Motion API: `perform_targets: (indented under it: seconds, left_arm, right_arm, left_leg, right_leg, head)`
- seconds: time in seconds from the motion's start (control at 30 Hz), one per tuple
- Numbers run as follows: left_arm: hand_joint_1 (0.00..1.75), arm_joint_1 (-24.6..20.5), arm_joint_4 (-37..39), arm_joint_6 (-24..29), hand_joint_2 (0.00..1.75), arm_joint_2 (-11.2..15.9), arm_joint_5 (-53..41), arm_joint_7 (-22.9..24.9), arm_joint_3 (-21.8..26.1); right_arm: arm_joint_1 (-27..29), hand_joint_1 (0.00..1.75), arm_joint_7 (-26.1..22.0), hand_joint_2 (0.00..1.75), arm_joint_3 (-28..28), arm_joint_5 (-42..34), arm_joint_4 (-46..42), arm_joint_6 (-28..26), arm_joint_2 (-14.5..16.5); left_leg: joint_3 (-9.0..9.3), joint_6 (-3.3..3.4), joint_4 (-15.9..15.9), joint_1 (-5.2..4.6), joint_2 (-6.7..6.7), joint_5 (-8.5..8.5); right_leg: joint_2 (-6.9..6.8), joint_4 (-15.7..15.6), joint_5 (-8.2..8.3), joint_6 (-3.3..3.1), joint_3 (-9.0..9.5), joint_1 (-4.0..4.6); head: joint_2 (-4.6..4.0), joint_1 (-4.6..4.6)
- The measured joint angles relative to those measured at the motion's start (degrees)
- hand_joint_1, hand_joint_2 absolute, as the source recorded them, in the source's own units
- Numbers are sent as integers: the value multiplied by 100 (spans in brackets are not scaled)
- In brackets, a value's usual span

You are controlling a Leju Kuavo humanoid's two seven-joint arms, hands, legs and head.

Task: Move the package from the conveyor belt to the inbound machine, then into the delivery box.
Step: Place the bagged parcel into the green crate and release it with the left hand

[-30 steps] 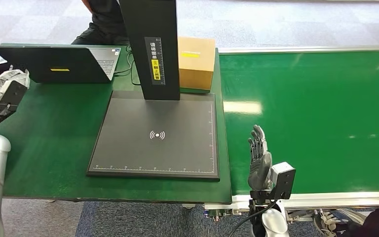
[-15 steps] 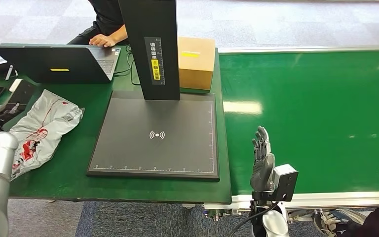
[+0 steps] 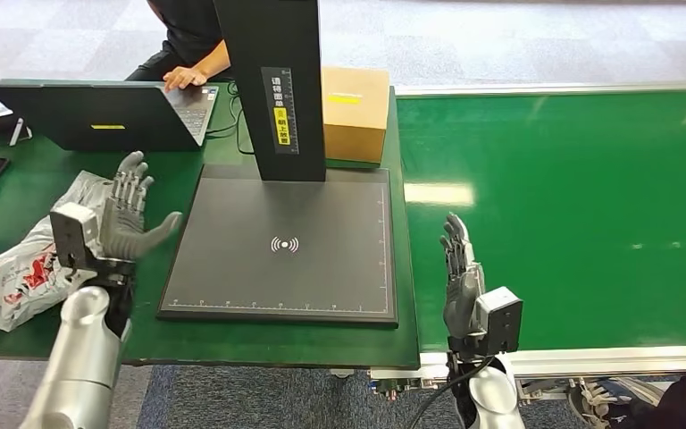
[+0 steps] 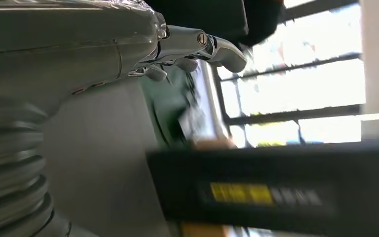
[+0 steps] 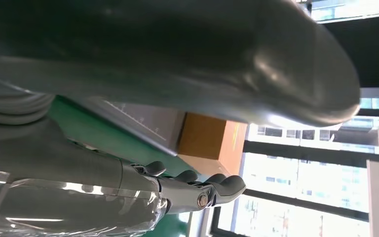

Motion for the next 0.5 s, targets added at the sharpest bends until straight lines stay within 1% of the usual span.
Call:
perform_targets:
  seconds: [0.03,0.1,0.27,0.4,0.5]
  left_arm:
    - [0,177,-158,-184,175,-86,227,-84,-90]
    - [0,512,-483,-392,175,-244,501,-165,-272]
    - [0,1104,-1100,-830,175,-511,951,-114,-666]
    - [0,1388,-1414,-969,175,-670,1144,-84,-810]
    - [0,1507,-1595,-1013,175,-758,1159,-8,-883]
  right_arm:
    - [-42,0,24,0,25,28,12,12,-2]
    - [-105,0,101,0,57,96,22,34,-4]
    - [-222,0,298,0,132,245,31,70,-6]
    - [-314,0,335,175,198,244,57,131,-5]
    - [-365,0,339,175,247,161,92,195,-5]
  left_leg:
    - [0,0,0,0,0,0]
    - [0,1,-1,0,0,-2]
    - [0,3,-2,1,-1,-3]
    - [0,3,-2,1,-1,-3]
    - [0,3,-2,1,-2,-3]
  right_leg:
    - [0,0,-1,1,0,0]
    - [0,0,-2,1,0,1]
    - [-1,0,-2,2,0,1]
    - [-2,0,-2,2,1,1]
    - [-3,0,-2,2,2,1]
  head:
    - [0,0]
    - [0,-1]
    - [0,0]
    - [0,1]
    - [0,1]
